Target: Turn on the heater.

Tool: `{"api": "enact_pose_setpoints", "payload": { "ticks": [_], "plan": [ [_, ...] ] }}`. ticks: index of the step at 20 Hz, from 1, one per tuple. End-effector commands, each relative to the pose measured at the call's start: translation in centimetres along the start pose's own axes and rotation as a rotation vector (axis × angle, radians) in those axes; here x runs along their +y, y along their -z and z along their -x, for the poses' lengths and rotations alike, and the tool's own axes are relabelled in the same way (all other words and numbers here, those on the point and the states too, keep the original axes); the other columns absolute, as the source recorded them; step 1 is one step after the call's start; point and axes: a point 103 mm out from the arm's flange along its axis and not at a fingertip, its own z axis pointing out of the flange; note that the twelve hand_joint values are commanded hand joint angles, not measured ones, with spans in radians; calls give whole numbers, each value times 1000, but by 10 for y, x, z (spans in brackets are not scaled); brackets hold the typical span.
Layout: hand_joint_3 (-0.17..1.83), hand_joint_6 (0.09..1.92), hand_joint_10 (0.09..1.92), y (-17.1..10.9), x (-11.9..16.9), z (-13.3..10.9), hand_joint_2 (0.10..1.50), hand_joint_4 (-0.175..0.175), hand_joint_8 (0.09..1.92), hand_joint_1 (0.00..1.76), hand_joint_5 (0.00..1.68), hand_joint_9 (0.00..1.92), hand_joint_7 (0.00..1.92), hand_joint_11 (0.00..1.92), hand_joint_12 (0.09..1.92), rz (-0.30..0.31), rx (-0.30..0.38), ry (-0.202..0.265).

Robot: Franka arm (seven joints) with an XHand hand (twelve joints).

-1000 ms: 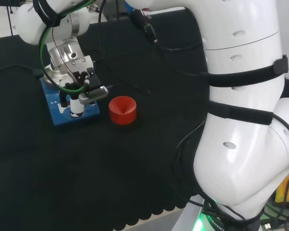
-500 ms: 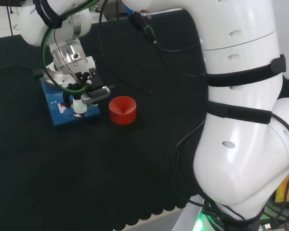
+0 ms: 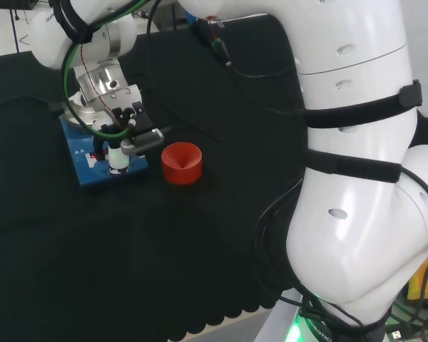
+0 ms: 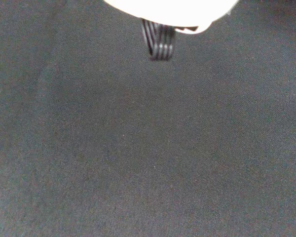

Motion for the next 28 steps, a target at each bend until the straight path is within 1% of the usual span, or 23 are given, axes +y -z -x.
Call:
{"api": "enact_pose_setpoints", "payload": {
  "ticks": [1, 9, 16, 28],
  "plan": [
    [1095, 554, 1542, -1, 1, -1, 677, -51, 1600, 1449, 280, 1685, 1588, 1258, 1414, -7, -5, -3],
    [1097, 550, 1542, -2, 3, 1, 677, -50, 1600, 1449, 282, 1684, 1589, 1259, 1414, -8, -2, -2],
    [1100, 547, 1541, -3, 4, 3, 676, -50, 1600, 1449, 283, 1684, 1588, 1259, 1415, 10, 2, 0],
    [1103, 544, 1539, -5, 6, 4, 675, -50, 1599, 1449, 284, 1683, 1588, 1259, 1416, 11, 2, -6]
  ]
}}
